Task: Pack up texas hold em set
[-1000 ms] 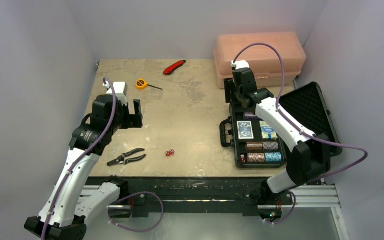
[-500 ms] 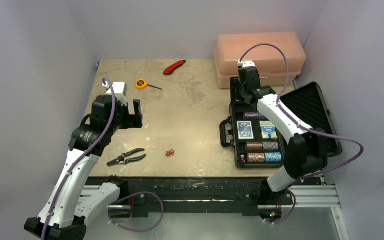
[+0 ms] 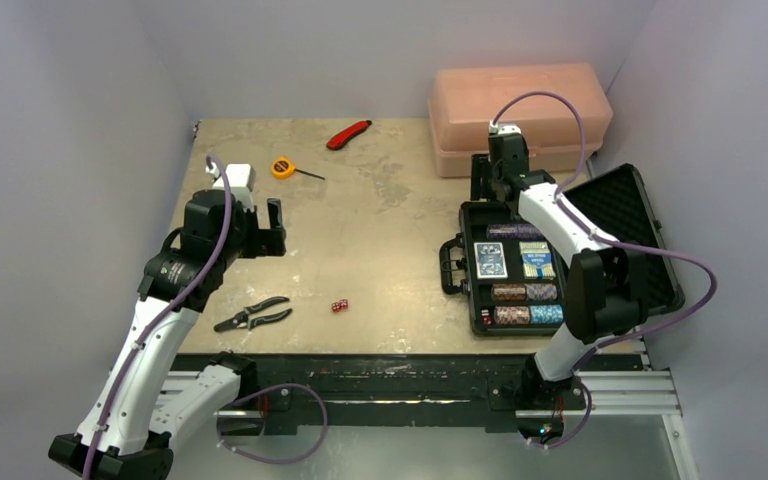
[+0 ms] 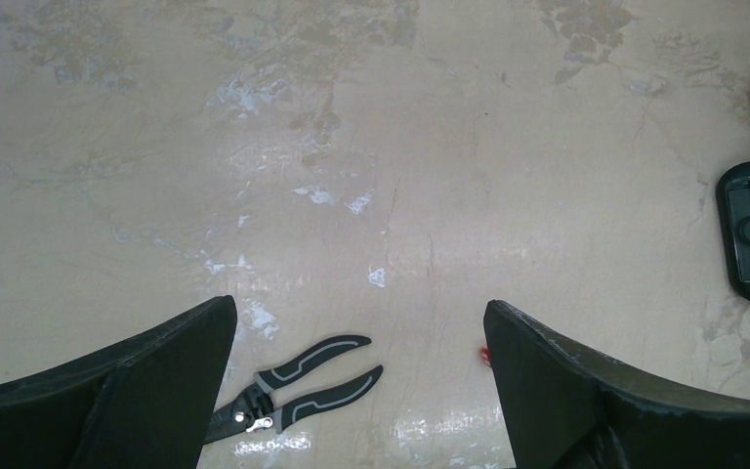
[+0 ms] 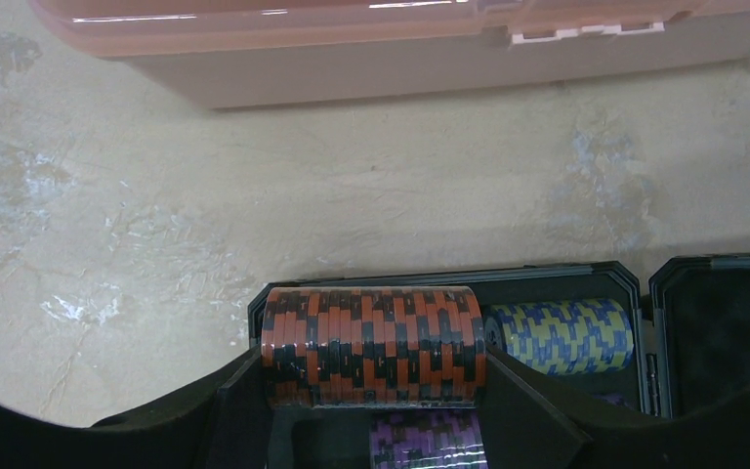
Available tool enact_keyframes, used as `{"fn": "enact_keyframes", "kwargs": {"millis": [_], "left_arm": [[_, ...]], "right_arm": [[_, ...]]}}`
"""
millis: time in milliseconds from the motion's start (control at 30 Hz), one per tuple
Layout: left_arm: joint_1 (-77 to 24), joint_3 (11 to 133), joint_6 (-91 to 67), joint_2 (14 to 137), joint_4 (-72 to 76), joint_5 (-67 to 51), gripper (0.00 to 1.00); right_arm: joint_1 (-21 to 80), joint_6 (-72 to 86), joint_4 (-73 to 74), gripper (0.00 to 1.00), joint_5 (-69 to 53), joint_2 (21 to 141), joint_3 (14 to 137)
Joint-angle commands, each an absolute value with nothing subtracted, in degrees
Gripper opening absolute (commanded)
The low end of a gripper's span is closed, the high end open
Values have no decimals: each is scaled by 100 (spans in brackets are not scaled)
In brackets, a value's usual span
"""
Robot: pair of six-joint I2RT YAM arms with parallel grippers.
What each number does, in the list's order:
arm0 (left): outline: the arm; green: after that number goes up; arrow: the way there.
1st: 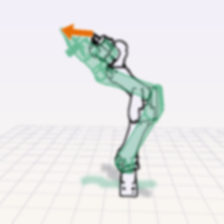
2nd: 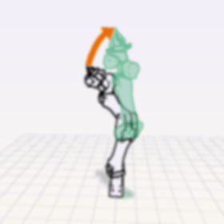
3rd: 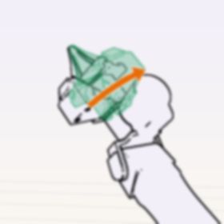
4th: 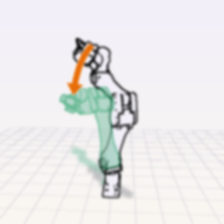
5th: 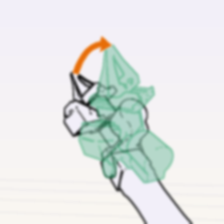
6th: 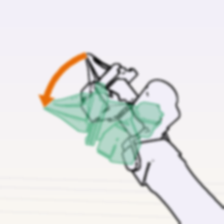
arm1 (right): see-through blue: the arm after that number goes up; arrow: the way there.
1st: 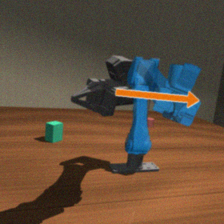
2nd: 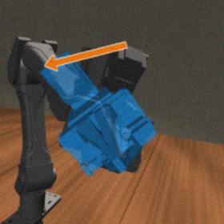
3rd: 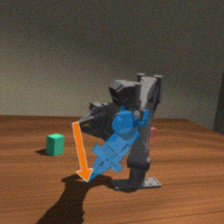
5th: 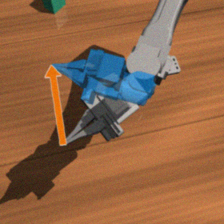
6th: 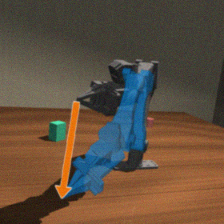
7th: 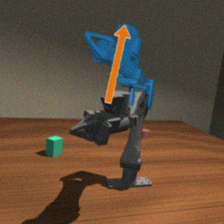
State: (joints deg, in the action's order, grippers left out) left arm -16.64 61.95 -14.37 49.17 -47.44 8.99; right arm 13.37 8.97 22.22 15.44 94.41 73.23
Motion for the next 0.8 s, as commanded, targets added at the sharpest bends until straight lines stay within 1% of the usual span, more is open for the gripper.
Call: {"fn": "enact_keyframes", "kwargs": {"millis": [0,333,600,767], "left_arm": [[-1687,6198,-1455,4917,-4581,817,98],[-1687,6188,-1450,4950,-4583,825,98],[-1687,6183,-1450,4979,-4587,860,98],[-1687,6181,-1450,4993,-4586,863,98]], "right_arm": [[1238,1062,1570,0,1701,9340,7264],[1158,1137,1151,0,1765,9439,6802],[1033,1177,1003,0,1832,9641,6661],[979,1178,981,0,1649,9802,6671]]}}
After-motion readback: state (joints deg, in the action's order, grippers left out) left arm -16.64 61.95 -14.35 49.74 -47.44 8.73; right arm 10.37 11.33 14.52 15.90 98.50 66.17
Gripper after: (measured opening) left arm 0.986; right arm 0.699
